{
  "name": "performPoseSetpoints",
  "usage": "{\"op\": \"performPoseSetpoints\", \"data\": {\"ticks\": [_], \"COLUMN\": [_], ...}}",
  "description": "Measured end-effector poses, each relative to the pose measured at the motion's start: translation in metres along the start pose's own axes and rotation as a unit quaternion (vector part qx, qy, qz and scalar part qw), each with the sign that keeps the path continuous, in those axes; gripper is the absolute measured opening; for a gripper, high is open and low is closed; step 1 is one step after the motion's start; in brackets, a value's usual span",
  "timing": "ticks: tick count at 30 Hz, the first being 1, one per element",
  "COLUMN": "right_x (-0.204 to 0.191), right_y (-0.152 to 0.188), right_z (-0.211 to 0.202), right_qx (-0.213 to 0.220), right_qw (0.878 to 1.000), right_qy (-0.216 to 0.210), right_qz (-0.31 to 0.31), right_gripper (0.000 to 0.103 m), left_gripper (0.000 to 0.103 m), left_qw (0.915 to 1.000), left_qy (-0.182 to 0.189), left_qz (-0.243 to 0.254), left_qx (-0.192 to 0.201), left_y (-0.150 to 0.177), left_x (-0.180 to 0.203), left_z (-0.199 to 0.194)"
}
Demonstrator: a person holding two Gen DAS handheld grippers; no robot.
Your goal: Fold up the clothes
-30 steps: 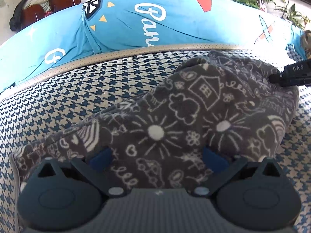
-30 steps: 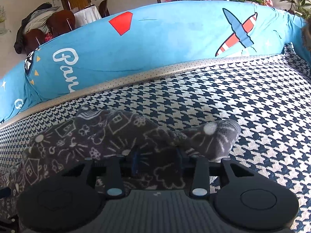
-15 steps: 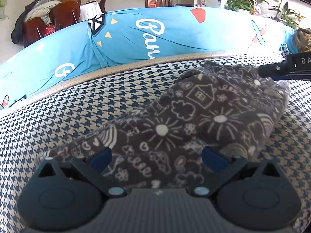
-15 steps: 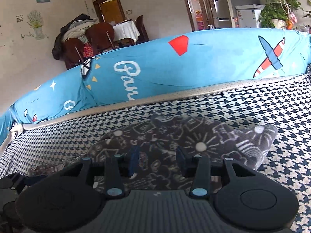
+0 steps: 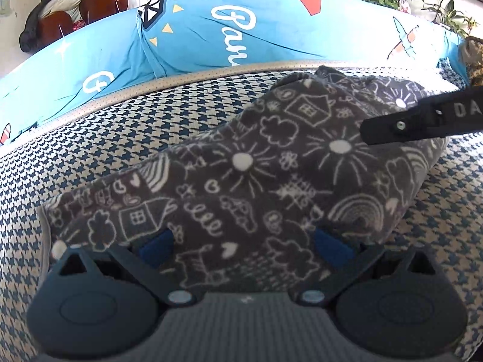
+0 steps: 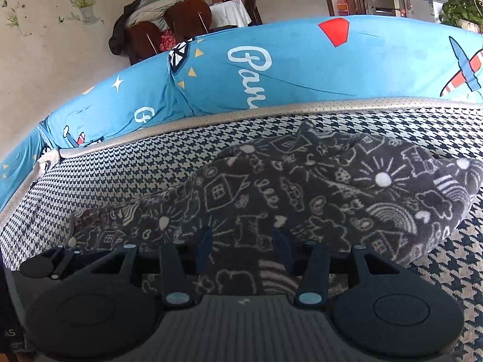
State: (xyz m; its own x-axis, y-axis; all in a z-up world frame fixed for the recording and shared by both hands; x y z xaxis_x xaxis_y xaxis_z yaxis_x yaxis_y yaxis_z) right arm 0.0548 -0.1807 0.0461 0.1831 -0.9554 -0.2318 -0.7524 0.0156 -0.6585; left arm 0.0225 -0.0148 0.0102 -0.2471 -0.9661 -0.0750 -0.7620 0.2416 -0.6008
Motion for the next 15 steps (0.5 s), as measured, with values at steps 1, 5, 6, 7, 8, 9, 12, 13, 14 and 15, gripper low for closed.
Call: {"op": "performPoseSetpoints", "data": {"ticks": [1, 5, 6, 7, 8, 9, 12, 13, 14, 15], "right_x": [-0.001, -0.006, -0.007, -0.008, -0.009, -0.009, -0.009, -0.01, -0.012, -0.012], "right_y": [0.001, 0.002, 0.001, 0.0, 0.0, -0.001, -0.001, -0.001, 0.0, 0.0], "right_z": [0.003, 0.014, 0.015, 0.017, 0.018, 0.019, 0.022, 0.022, 0.022, 0.023], "right_qx": [-0.004, -0.015, -0.015, -0.015, -0.016, -0.017, -0.018, -0.018, -0.018, -0.018], "right_qw": [1.0, 0.999, 0.999, 0.999, 0.999, 0.999, 0.999, 0.999, 0.999, 0.999], "right_qy": [0.006, 0.034, 0.037, 0.04, 0.04, 0.04, 0.036, 0.035, 0.035, 0.035], "right_qz": [-0.001, -0.013, -0.016, -0.017, -0.015, -0.011, -0.004, -0.007, -0.009, -0.012], "right_gripper": [0.051, 0.055, 0.057, 0.058, 0.06, 0.063, 0.069, 0.07, 0.072, 0.074], "left_gripper": [0.103, 0.103, 0.103, 0.103, 0.103, 0.103, 0.103, 0.103, 0.103, 0.103], "left_qw": [1.0, 0.9999, 0.9999, 0.9999, 0.9999, 0.9999, 0.9998, 0.9998, 0.9999, 0.9999], "left_qy": [-0.004, -0.011, -0.012, -0.013, -0.013, -0.014, -0.014, -0.014, -0.013, -0.013], "left_qz": [0.004, 0.01, 0.01, 0.009, 0.009, 0.01, 0.011, 0.011, 0.01, 0.01], "left_qx": [0.001, 0.003, 0.003, 0.002, 0.002, 0.002, 0.002, 0.002, 0.002, 0.002], "left_y": [0.001, 0.003, 0.003, 0.003, 0.003, 0.002, 0.002, 0.001, 0.001, 0.0], "left_x": [0.002, 0.006, 0.006, 0.006, 0.007, 0.007, 0.007, 0.007, 0.006, 0.006], "left_z": [0.001, 0.005, 0.006, 0.006, 0.007, 0.007, 0.007, 0.007, 0.007, 0.006]}}
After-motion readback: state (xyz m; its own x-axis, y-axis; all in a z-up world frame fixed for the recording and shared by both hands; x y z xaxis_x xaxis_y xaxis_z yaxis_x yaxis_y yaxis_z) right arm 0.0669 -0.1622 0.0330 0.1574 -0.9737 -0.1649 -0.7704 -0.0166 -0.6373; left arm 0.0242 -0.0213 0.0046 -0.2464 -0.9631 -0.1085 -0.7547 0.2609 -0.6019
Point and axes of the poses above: each gripper's, at about its wrist camera, not at the fingertips, and z roughly the way its jaws point, x to its right, y to its underside, the point moved 1 cm from there along z, roughly the way its jaws point, and after that the axes turned 5 degrees about -x, right-handed, at the moved point
